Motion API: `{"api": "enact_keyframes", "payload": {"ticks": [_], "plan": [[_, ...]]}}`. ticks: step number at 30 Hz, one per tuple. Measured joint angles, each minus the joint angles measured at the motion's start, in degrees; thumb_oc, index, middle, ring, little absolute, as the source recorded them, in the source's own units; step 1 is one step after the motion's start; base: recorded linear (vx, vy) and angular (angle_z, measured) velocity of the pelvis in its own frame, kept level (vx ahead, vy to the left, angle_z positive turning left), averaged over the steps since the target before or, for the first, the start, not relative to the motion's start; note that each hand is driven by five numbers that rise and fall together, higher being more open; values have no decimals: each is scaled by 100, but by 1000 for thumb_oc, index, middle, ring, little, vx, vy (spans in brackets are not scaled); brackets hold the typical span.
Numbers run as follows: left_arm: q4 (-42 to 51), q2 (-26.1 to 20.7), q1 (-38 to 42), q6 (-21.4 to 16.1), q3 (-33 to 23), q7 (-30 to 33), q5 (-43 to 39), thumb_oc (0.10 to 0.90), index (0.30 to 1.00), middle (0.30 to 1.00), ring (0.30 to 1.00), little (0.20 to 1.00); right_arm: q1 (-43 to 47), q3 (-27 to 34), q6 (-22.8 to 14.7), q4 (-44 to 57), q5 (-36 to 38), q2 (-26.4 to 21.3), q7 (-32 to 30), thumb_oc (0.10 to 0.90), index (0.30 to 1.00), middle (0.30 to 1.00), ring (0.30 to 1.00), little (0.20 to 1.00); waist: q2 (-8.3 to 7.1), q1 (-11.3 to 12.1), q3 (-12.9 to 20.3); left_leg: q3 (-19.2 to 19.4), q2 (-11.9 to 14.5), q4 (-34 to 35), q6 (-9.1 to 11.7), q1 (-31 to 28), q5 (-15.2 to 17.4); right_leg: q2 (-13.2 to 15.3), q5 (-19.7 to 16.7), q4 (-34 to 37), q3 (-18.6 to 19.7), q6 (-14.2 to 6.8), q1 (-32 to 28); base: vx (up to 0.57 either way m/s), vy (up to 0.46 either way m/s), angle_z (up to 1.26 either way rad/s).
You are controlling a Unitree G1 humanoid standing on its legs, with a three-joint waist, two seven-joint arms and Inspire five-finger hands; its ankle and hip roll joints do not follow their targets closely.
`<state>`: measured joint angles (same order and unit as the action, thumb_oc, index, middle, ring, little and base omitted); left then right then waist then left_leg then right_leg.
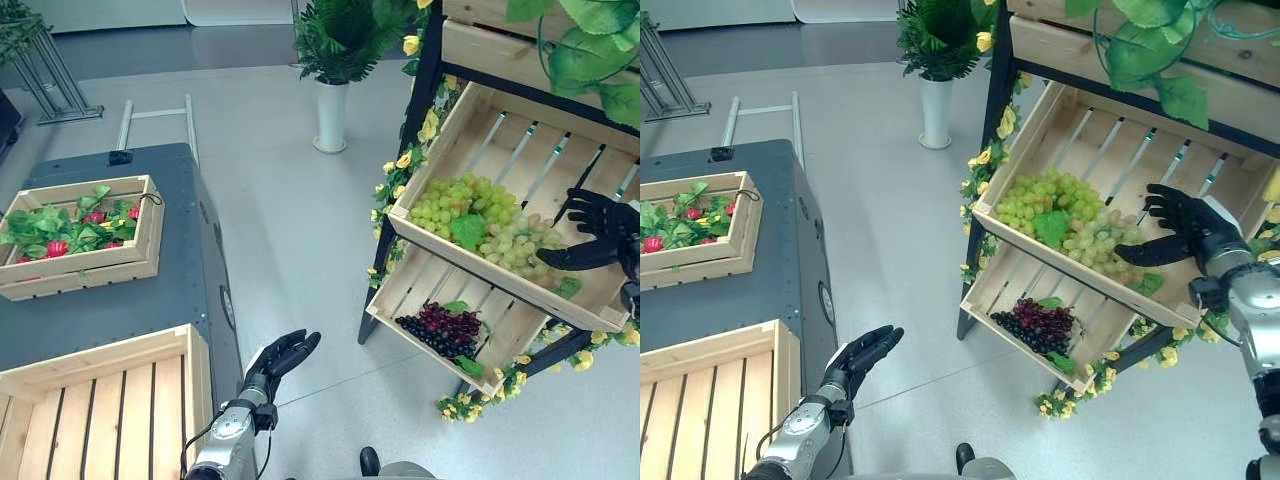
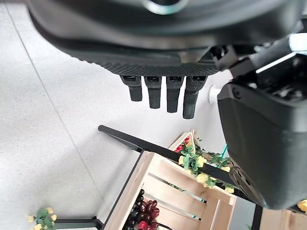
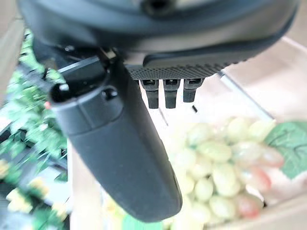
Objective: Pick up the fruits from the basket on one side to the basket on the other side
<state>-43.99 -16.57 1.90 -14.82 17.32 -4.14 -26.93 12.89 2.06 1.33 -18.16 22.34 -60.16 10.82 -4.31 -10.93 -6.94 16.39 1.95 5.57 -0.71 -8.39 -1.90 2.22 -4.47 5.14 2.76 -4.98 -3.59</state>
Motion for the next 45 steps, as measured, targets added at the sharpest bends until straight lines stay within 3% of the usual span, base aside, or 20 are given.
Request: {"api": "enact_keyframes", "payload": {"ticks": [6,9,11,19,23,28,33,38,42,45], "plan": [[-115,110,-31,81,-85,143,160,800,900,900,900,900,-1153,403,-428,2004,-679,884,-227,800,900,900,900,900,70,-165,19,48,8,1,2,0,4,-10,2,0,37,2,23,-7,7,-3],[-118,153,-59,84,-92,157,191,800,900,900,900,900,-1472,422,-679,2631,-1138,1002,-228,800,900,900,900,900,111,-229,36,78,4,1,0,-2,5,-8,3,0,78,-2,34,-4,9,-4],[-120,193,-89,87,-93,174,201,800,900,900,900,900,-1703,447,-1011,3047,-1865,1092,-279,800,900,900,900,900,136,-254,50,106,7,1,-1,-6,7,-12,5,-1,108,-9,42,-14,9,-8],[-131,371,-145,88,-77,231,259,800,900,900,900,900,-1951,387,-2492,3497,-4751,1008,-945,800,900,900,900,900,261,-375,124,131,15,2,24,23,27,-9,17,-1,125,-36,54,0,-4,0],[-229,422,-151,89,-31,220,260,800,900,900,900,900,-1783,-223,-2990,3712,-4940,785,-955,800,900,900,900,900,357,-305,188,114,29,2,27,34,22,-11,19,-1,107,-32,56,-2,-35,2],[-465,487,-162,141,211,135,378,800,900,900,900,900,-1488,-1229,-3090,3607,-4826,966,-821,800,900,900,900,900,378,-124,211,25,29,1,24,38,-16,-1,24,0,-19,-26,41,-6,-40,9],[-846,533,-178,316,253,154,470,800,900,900,900,900,-1351,-2374,-2743,2414,-3755,1818,-417,800,900,900,900,900,308,138,253,-137,36,0,35,56,-52,3,47,1,-214,7,-1,-19,-49,17],[-1584,610,-210,491,253,254,612,800,900,900,900,900,-1234,-2901,-2498,710,-3715,2652,-539,800,900,900,900,900,204,373,345,-251,57,0,49,101,-72,8,73,3,-372,40,-8,-25,-64,13],[-1994,630,-238,757,241,364,790,800,900,900,900,900,-1213,-3432,-2246,-104,-3728,2922,-581,800,900,900,900,900,172,453,363,-352,69,-1,68,131,-86,2,94,19,-491,61,-19,-25,-70,11],[-2155,616,-246,861,190,387,1091,800,900,900,900,900,-1224,-3492,-2143,-399,-3718,3070,-586,800,900,900,900,900,163,580,370,-363,84,-1,77,125,-92,-12,100,21,-506,72,-21,-18,-44,5]]}}
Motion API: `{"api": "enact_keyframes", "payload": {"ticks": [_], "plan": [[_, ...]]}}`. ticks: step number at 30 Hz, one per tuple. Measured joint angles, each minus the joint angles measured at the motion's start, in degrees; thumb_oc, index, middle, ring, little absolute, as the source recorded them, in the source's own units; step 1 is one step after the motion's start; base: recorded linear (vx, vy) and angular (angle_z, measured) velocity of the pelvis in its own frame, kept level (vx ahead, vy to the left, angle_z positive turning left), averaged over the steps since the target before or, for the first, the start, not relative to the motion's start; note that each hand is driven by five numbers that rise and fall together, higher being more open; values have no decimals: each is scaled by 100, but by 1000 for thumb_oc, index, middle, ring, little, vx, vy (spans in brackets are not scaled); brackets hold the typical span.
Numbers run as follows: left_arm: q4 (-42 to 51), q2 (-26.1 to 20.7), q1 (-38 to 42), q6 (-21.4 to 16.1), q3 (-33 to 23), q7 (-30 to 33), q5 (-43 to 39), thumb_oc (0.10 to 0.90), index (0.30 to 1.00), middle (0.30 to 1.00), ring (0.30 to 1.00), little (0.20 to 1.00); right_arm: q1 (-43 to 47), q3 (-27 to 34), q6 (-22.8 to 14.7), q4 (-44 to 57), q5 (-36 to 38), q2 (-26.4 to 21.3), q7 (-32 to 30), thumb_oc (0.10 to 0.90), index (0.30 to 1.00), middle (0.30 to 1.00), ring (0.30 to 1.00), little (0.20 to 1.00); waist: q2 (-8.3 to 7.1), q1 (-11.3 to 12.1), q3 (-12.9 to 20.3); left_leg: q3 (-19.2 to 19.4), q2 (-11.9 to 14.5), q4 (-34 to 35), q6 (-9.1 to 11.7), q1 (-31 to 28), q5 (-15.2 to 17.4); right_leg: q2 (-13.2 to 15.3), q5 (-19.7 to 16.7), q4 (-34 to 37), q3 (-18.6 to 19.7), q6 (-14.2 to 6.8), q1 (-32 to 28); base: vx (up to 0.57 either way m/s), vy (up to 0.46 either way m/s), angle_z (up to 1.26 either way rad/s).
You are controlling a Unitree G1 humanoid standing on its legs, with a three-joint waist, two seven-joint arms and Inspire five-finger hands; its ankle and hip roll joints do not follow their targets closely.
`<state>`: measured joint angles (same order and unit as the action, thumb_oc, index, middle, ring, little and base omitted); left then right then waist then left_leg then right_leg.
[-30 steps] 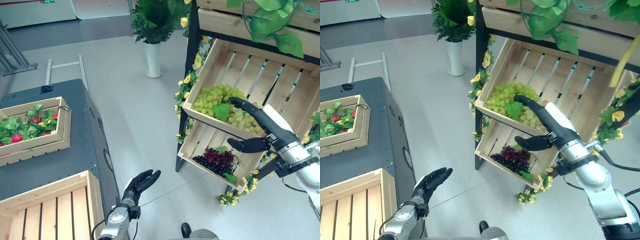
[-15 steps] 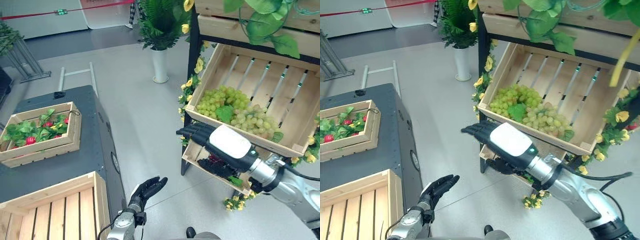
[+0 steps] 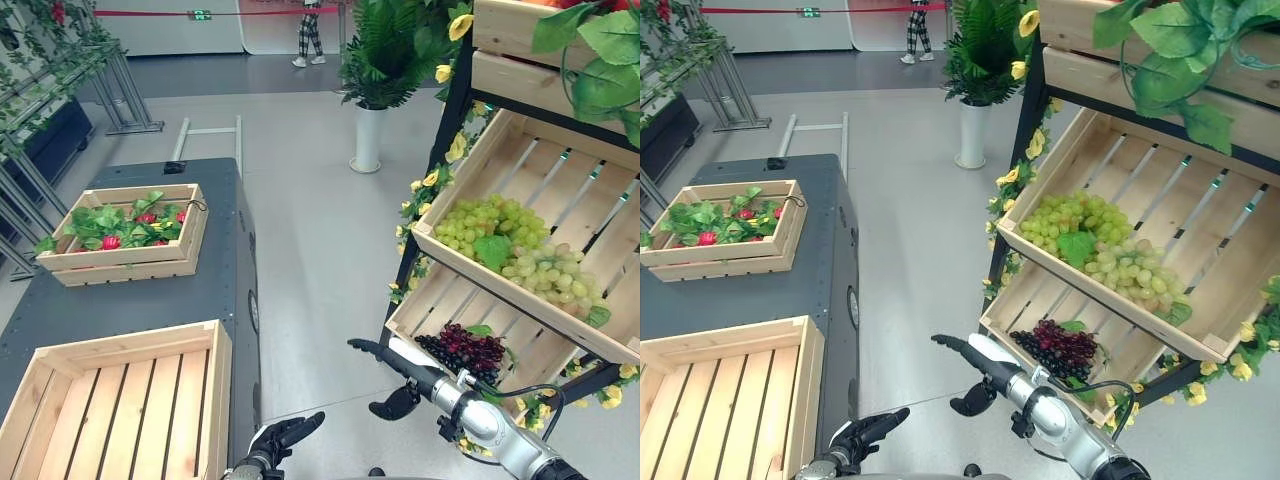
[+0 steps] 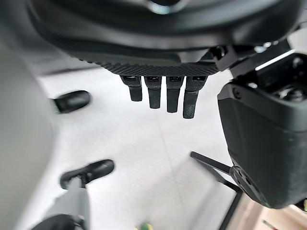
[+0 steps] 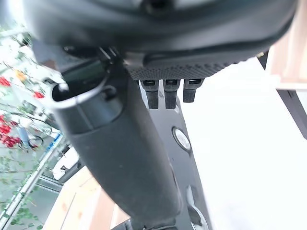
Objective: Pick up the fruits from the basket on one side to the basket on the other side
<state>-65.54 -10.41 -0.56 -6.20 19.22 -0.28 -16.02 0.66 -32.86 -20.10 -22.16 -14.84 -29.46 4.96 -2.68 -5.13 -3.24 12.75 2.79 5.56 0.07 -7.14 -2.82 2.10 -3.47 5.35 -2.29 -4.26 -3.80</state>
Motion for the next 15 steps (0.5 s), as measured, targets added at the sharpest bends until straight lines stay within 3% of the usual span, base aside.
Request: {"api": "enact_keyframes", "payload": {"ticks": [4,5,9,15], "plan": [[-88,-19,0,17,-29,65,407,800,900,900,900,900,-4,27,191,-555,469,329,0,800,900,900,900,900,-18,35,18,-18,10,1,3,-9,0,-5,6,0,-18,9,-6,-4,-16,2],[-90,-20,1,15,-39,132,519,800,900,900,900,900,-29,124,275,-1030,892,606,2,800,900,900,900,900,-29,36,35,-35,12,1,0,-18,2,-6,9,0,-32,13,-40,-2,-10,3],[-100,-22,9,-74,-45,224,878,800,900,900,900,900,-202,544,447,-2607,1319,1276,2,800,900,900,900,900,3,48,64,-144,3,1,-23,-25,17,8,41,-1,-140,15,-78,-3,-6,12],[-144,-51,59,-207,214,216,1445,800,900,900,900,900,-335,1013,555,-3776,1806,1465,-128,800,900,900,900,900,148,58,144,-154,7,1,-25,-47,19,3,75,0,-143,52,-96,7,5,1]]}}
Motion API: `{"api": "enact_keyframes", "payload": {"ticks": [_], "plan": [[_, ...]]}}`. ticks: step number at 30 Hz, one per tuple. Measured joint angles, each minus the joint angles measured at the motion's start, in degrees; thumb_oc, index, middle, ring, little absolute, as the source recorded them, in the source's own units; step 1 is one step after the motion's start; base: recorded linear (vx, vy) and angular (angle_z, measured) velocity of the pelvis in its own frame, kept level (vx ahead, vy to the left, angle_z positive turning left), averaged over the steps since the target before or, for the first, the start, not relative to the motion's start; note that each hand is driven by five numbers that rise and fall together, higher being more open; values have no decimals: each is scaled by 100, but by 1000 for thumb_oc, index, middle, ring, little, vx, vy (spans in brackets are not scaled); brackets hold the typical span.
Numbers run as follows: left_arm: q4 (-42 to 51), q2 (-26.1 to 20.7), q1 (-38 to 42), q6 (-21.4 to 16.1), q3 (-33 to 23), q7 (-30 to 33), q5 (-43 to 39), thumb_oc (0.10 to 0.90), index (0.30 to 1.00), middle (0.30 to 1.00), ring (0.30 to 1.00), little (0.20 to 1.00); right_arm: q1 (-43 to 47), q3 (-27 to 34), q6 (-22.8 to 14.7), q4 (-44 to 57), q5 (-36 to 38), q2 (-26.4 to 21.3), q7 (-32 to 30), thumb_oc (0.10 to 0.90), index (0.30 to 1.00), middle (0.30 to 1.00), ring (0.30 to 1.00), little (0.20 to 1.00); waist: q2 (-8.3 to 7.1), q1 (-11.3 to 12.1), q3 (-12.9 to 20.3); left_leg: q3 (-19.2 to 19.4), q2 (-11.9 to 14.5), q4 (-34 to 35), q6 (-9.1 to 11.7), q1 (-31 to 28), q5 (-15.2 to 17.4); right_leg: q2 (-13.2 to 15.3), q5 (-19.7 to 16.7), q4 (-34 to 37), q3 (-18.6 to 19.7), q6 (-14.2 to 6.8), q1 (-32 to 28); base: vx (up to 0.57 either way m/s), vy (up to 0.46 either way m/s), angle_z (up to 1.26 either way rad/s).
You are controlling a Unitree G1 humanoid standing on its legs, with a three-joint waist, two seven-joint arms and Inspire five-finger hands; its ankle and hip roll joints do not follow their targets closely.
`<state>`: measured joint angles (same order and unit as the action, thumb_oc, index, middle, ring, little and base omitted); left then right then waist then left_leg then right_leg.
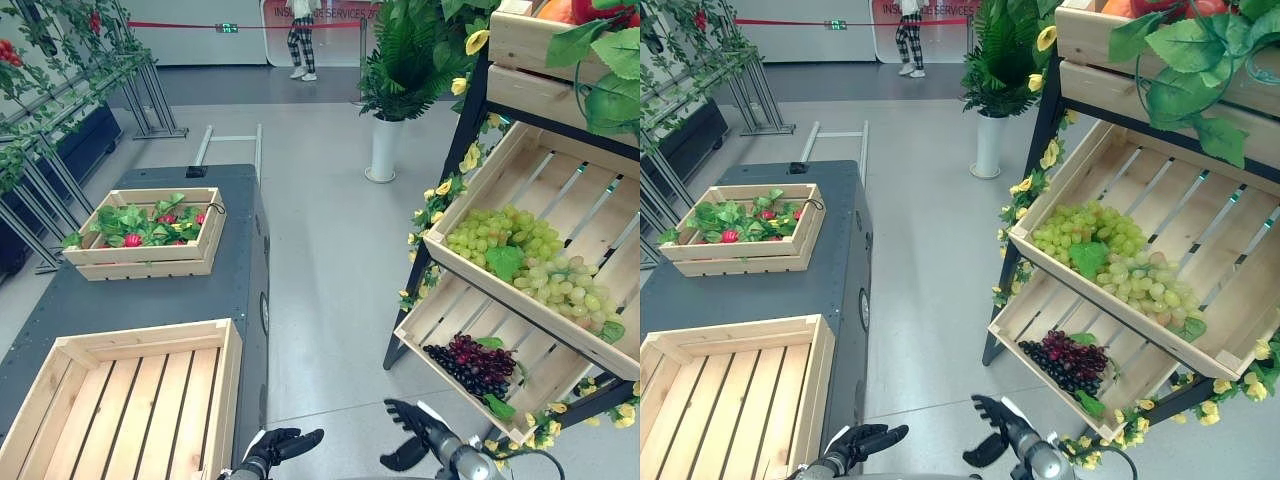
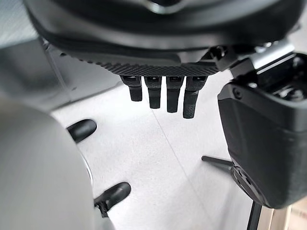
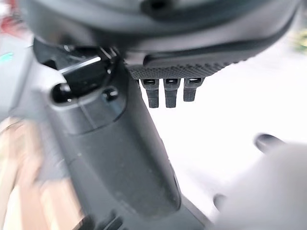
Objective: Pick up the fruits from the basket on one side to the basket on the other side
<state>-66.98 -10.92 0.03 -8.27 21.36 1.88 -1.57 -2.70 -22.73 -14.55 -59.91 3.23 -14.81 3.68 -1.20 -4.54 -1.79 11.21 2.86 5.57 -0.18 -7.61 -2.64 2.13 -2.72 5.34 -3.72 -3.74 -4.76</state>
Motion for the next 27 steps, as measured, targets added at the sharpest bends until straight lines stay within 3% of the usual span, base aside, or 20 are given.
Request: {"api": "enact_keyframes", "payload": {"ticks": [3,9,27], "plan": [[-69,7,28,-2,82,-172,77,800,900,900,900,900,-17,298,111,-410,185,74,-196,800,900,900,900,900,74,-35,38,-4,11,1,3,-59,4,-11,12,1,1,14,-70,43,22,0],[-115,7,24,-13,122,-240,78,800,900,900,900,900,-21,324,244,-570,165,98,-208,800,900,900,900,900,156,6,116,-58,14,2,35,-39,16,-12,15,1,-21,19,-95,27,5,3],[-114,2,39,-27,142,-277,147,800,900,900,900,900,-21,318,245,-666,168,102,-125,800,900,900,900,900,160,106,197,-456,9,1,71,33,-36,-19,82,2,-337,51,-146,14,-1,9]]}}
